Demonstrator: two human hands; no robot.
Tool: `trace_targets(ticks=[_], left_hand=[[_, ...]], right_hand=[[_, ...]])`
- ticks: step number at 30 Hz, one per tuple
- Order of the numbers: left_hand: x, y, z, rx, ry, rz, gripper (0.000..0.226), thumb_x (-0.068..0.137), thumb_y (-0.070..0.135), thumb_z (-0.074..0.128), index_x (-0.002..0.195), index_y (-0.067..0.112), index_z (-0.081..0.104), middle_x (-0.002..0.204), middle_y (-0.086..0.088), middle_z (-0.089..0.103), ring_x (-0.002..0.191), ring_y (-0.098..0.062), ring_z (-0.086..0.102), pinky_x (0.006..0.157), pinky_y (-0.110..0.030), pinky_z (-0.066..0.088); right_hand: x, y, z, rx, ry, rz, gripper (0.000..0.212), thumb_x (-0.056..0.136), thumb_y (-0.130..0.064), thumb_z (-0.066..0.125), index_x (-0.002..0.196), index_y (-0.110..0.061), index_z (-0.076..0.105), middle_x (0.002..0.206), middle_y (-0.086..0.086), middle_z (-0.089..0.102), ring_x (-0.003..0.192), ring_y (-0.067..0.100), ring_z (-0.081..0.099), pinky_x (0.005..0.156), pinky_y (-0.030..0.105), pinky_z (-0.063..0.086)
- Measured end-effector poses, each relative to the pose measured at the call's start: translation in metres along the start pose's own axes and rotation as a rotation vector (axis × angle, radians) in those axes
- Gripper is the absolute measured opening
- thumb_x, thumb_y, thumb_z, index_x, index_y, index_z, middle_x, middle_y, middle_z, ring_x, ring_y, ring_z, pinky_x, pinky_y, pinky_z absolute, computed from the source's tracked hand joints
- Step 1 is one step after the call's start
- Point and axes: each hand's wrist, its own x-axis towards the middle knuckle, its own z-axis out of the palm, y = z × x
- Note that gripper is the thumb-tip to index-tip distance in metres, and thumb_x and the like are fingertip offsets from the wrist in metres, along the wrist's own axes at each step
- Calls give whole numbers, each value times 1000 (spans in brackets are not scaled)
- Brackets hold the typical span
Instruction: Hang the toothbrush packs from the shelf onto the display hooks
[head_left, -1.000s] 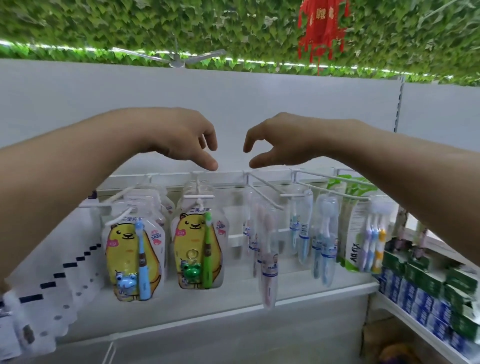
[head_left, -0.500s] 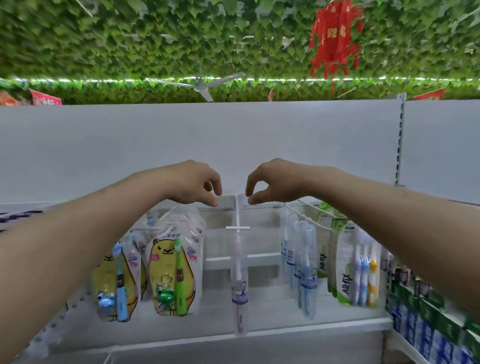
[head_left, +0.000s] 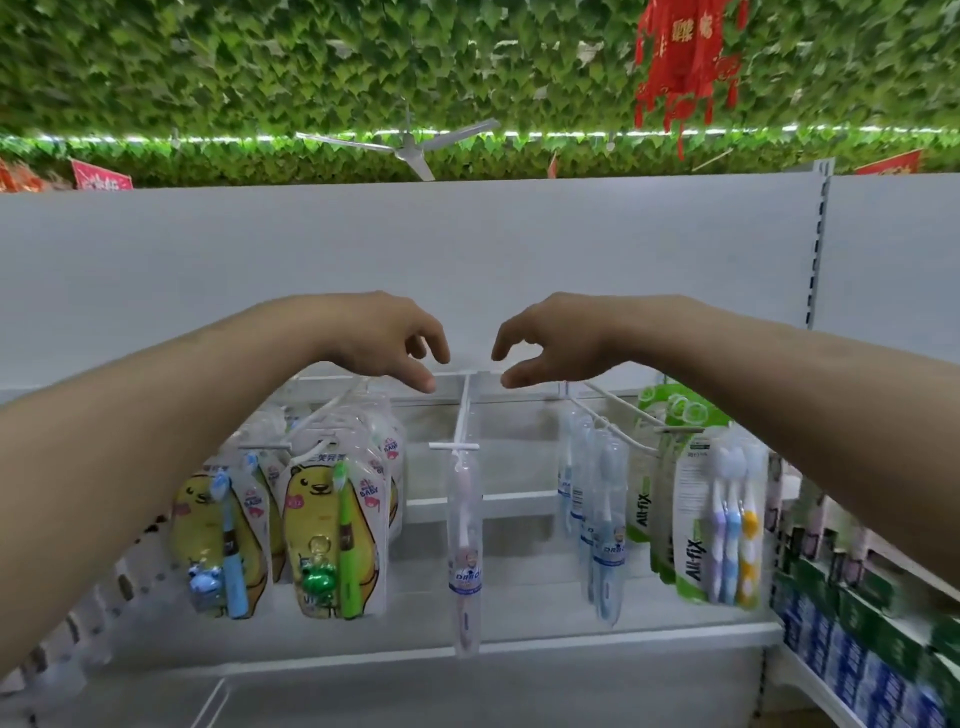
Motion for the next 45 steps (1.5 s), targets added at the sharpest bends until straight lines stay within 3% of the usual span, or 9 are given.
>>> trace_targets(ticks=[16, 27, 33, 39, 45], left_hand=[[-17, 145, -28, -2, 116, 119, 49, 85, 51, 70, 127, 28, 60, 123, 7, 63, 112, -15, 59, 100, -36, 47], [-10, 241, -22, -8, 186, 217, 48, 86, 48, 70, 127, 27, 60, 127, 4, 61, 116, -18, 56, 98, -33, 44], [-3, 273, 43, -53, 355, 189, 58, 97, 35, 59, 147, 20, 35, 145, -6, 44, 134, -26, 38, 109, -44, 39], [14, 282, 113, -273, 386, 122, 72, 100, 29, 54, 157, 12, 14, 160, -7, 23, 148, -25, 18, 120, -37, 20], [69, 264, 154, -532, 401, -17, 87, 93, 25, 63, 158, 16, 5, 165, -7, 12, 151, -26, 16, 121, -46, 24]], right_hand=[[-135, 63, -36, -61, 77, 139, 50, 94, -55, 57, 139, -33, 53, 144, -4, 53, 129, 21, 51, 105, 37, 41], [-228, 123, -31, -56, 93, 291, 47, 95, -51, 58, 137, -30, 56, 140, 2, 56, 128, 23, 50, 99, 34, 38], [-236, 149, 1, -18, 139, 283, 42, 95, -48, 61, 130, -27, 62, 133, 3, 61, 123, 21, 53, 96, 32, 39], [-211, 163, 42, 38, 179, 267, 41, 95, -48, 60, 128, -24, 62, 130, 2, 62, 120, 23, 55, 102, 39, 44], [-185, 167, 87, 142, 231, 287, 56, 98, -42, 57, 149, -25, 40, 151, 2, 47, 136, 24, 46, 111, 43, 40]])
